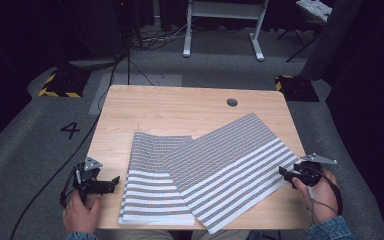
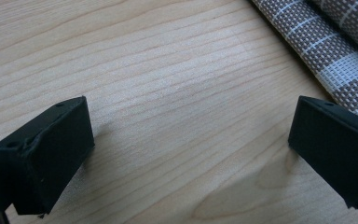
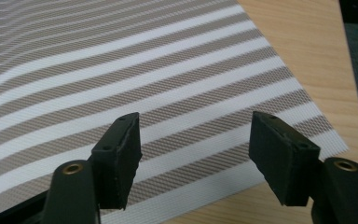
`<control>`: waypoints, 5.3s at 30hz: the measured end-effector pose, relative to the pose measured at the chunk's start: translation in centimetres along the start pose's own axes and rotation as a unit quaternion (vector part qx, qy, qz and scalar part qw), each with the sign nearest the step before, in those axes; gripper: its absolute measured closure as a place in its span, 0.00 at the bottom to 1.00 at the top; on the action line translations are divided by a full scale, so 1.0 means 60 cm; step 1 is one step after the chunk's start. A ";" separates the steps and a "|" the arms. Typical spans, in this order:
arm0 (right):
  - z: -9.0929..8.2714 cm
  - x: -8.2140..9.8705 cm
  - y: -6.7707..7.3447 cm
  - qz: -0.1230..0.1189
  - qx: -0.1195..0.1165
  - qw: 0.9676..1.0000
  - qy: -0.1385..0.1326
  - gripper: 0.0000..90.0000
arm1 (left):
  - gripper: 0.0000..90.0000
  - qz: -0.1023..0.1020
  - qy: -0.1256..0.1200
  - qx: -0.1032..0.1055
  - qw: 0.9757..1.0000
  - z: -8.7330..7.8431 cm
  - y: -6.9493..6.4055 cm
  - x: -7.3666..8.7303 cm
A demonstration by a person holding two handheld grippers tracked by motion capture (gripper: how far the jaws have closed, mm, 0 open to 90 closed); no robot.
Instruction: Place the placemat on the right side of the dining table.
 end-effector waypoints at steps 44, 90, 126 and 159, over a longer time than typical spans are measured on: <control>0.000 -0.026 0.022 -0.072 -0.011 0.996 -0.060 0.97 | 0.00 0.000 0.000 -0.001 1.000 0.000 0.000 0.000; -0.040 -0.154 0.055 -0.079 -0.049 0.991 -0.099 0.46 | 0.00 0.000 0.000 -0.001 1.000 0.001 0.000 -0.001; 0.029 0.035 0.415 -0.138 -0.184 0.973 0.011 0.41 | 0.00 -0.002 0.000 -0.002 1.000 0.001 -0.001 -0.001; -0.037 0.065 0.371 -0.188 -0.255 0.948 0.017 0.92 | 0.00 -0.002 0.000 -0.002 1.000 0.001 -0.001 -0.001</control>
Point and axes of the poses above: each handheld gripper's, and its own axes: z roughly forward along the jaws, x roughly out of its underside, y roughly to its left, the point moved 8 cm from there along z, roughly forward along the jaws, and after that the axes turned 13 degrees about -y, right-handed, at the moved point
